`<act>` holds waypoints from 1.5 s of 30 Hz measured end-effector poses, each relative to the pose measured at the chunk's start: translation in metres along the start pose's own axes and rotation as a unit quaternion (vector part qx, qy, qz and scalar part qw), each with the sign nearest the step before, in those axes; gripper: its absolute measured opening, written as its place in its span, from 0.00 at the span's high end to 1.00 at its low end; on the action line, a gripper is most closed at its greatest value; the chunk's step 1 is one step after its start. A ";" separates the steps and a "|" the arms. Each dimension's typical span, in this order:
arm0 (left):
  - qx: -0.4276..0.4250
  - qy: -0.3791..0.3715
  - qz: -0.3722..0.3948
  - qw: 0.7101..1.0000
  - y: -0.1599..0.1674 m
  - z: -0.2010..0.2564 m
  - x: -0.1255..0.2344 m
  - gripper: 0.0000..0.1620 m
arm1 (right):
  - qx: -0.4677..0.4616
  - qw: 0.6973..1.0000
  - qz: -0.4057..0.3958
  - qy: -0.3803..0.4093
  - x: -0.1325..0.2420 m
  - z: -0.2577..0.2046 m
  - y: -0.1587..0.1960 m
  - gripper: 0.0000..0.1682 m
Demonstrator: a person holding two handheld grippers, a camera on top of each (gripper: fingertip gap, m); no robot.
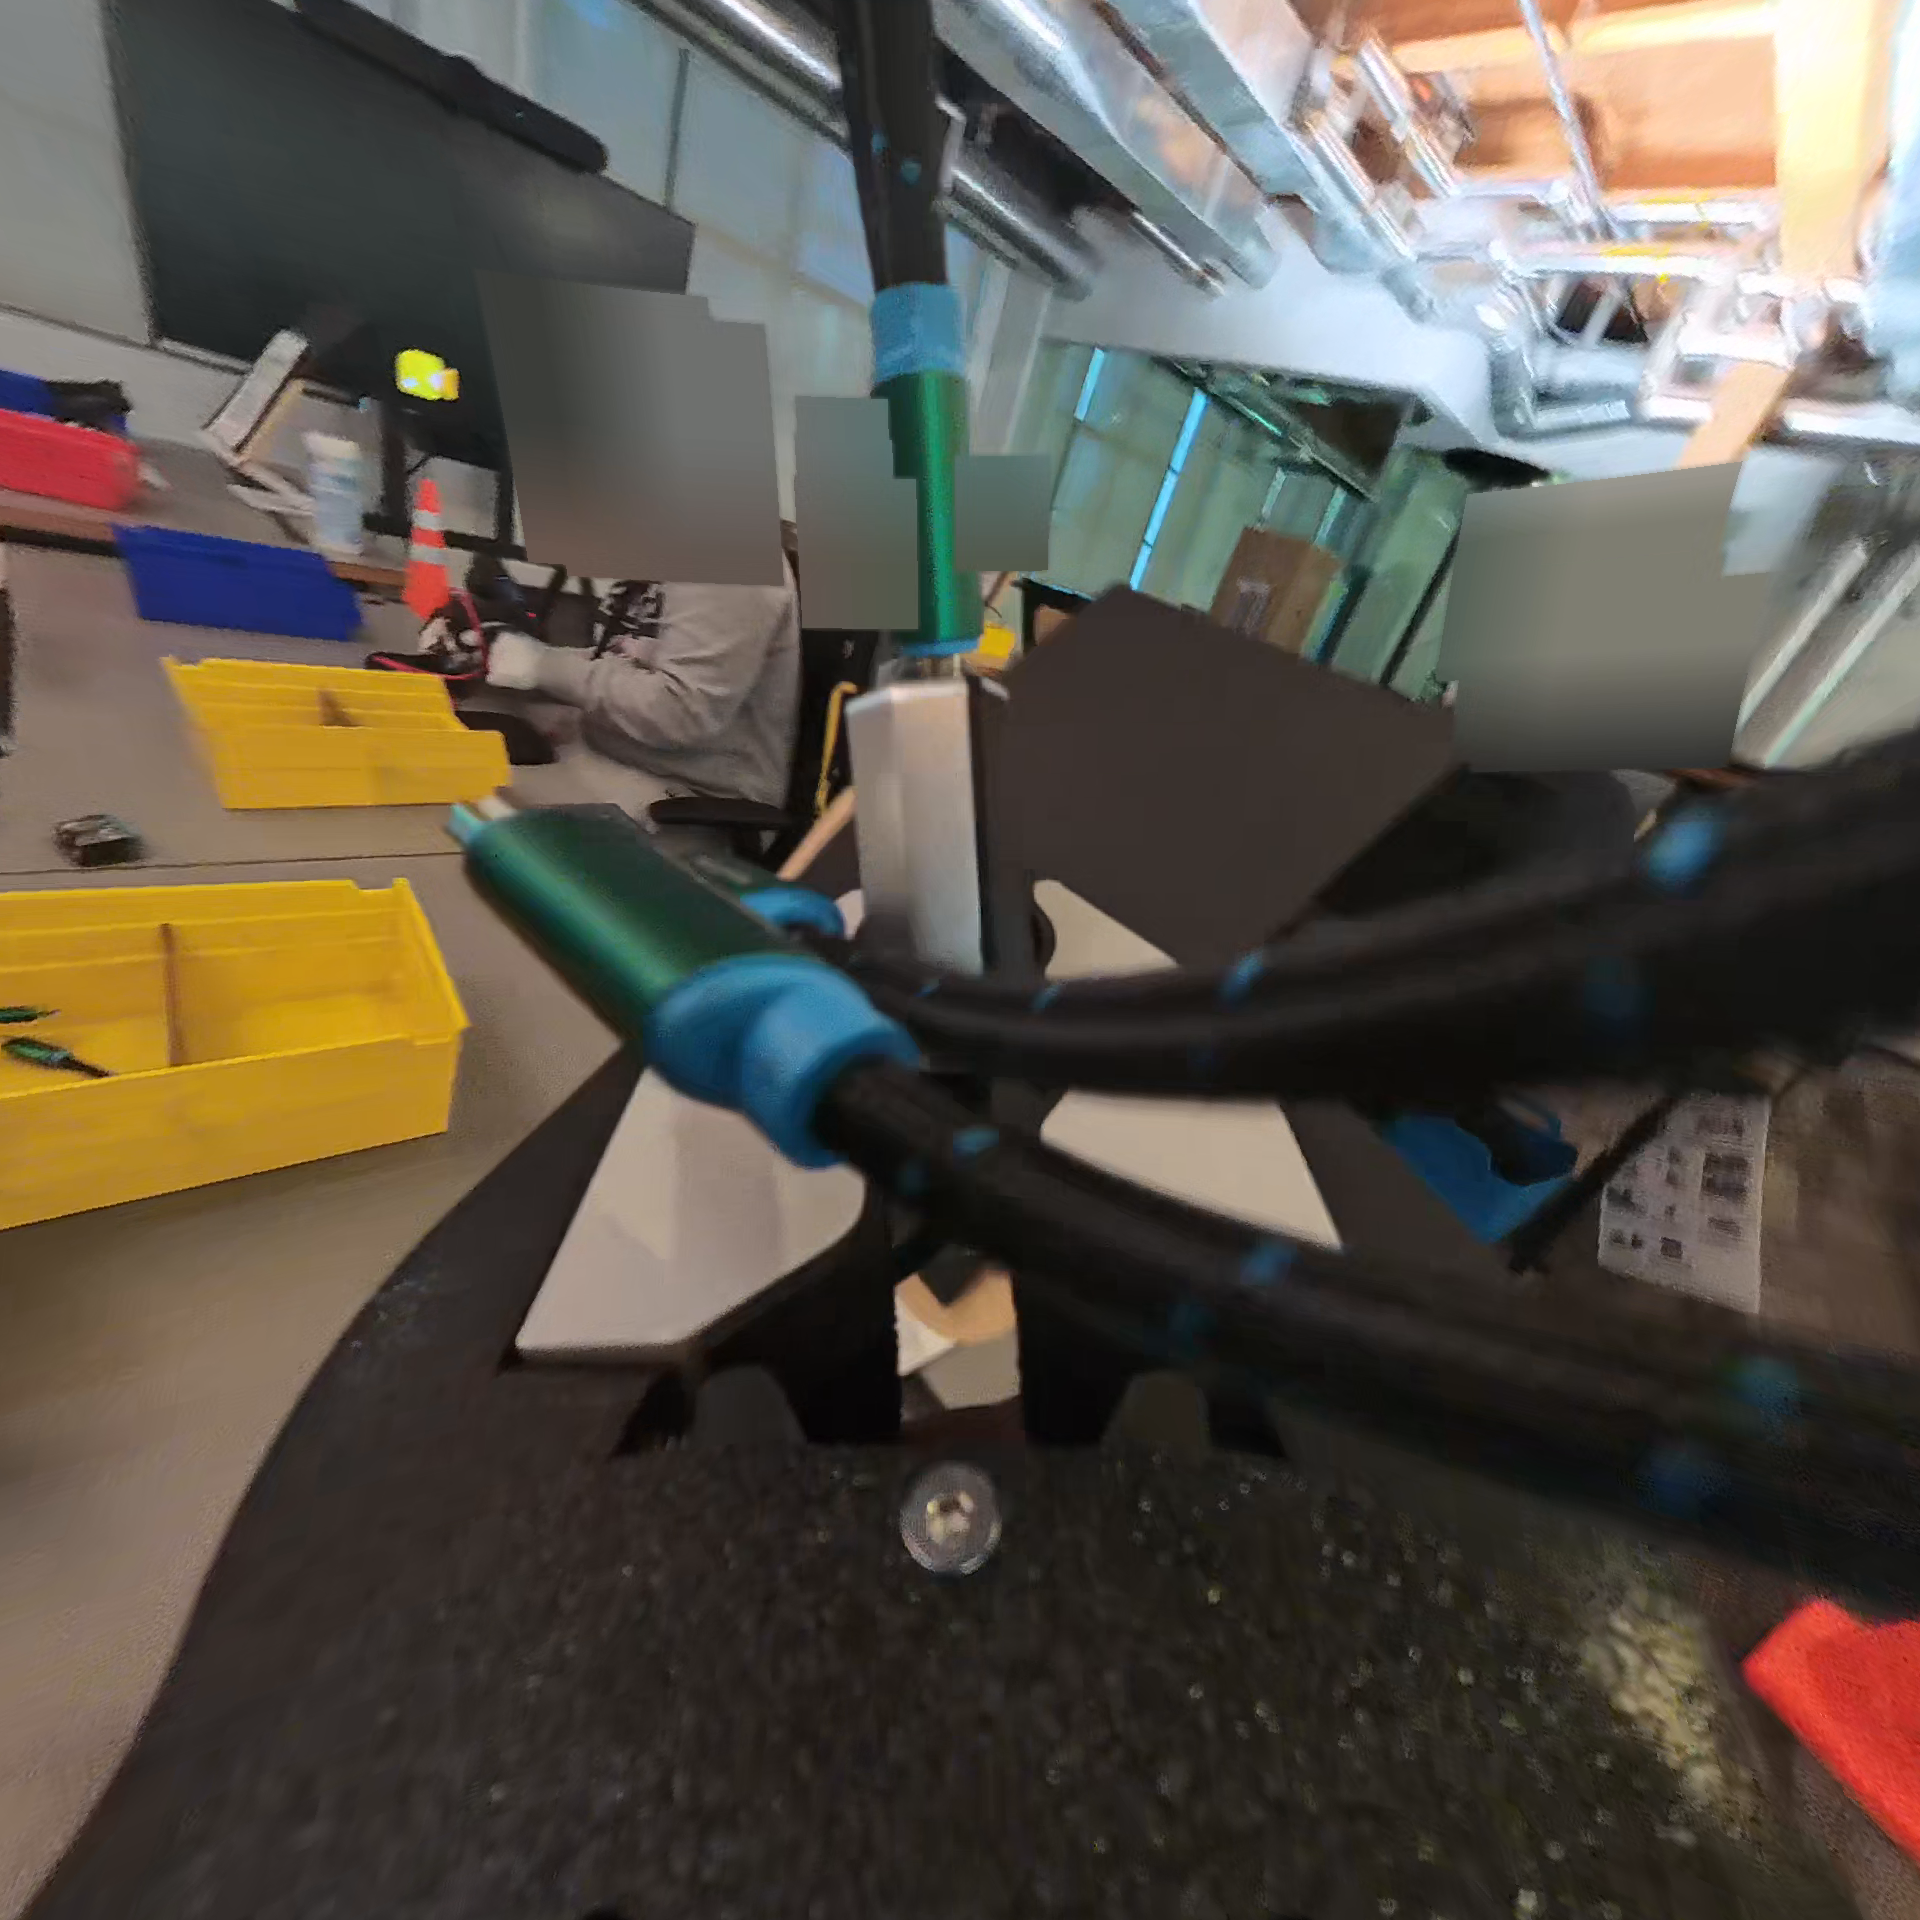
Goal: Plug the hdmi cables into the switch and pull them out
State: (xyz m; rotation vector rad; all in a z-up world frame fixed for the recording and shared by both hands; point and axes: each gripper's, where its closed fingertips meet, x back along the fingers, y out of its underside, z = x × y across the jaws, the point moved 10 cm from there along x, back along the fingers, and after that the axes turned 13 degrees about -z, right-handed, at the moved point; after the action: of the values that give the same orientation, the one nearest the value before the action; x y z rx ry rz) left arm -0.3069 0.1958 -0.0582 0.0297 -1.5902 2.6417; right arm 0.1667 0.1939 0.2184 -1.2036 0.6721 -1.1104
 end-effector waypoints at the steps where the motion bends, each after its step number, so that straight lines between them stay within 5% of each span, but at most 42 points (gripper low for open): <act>1: 0.000 0.001 0.000 1.000 0.000 0.001 0.000 0.88 | -0.032 0.999 -0.016 0.007 -0.001 0.011 0.019 0.87; 6: -0.008 -0.001 -0.007 1.000 0.000 0.002 -0.001 0.88 | -0.214 0.967 -0.128 -0.047 -0.003 0.017 0.142 0.87; 11: -0.002 0.003 -0.017 1.000 0.002 0.001 -0.003 0.88 | -0.342 0.880 -0.315 -0.098 -0.003 0.001 0.233 0.86; 17: -0.010 0.003 -0.029 1.000 0.004 0.004 -0.007 0.89 | -0.456 0.791 -0.393 -0.106 -0.007 0.023 0.268 0.86; 24: -0.006 0.012 -0.038 0.999 0.006 0.005 -0.012 0.89 | -0.486 0.740 -0.431 -0.173 -0.016 0.033 0.290 0.85; 30: -0.017 0.016 -0.048 0.999 0.007 0.010 -0.016 0.89 | -0.452 0.762 -0.437 -0.155 -0.019 0.030 0.286 0.83; 35: -0.012 0.012 -0.036 0.999 0.006 0.009 -0.012 0.89 | -0.405 0.805 -0.410 -0.145 -0.012 0.014 0.257 0.63; 42: -0.002 0.004 -0.021 1.000 0.003 0.006 -0.006 0.89 | -0.339 0.850 -0.400 -0.051 0.011 0.015 0.227 0.59; 45: -0.004 0.006 -0.027 1.000 0.004 0.006 -0.007 0.89 | -0.258 0.878 -0.403 0.003 0.025 0.027 0.210 0.66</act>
State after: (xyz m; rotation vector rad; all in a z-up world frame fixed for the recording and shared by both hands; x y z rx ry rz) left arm -0.3003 0.1882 -0.0586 0.0555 -1.5731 2.5913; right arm 0.2635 0.1755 0.0296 -2.0495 0.4790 -1.6763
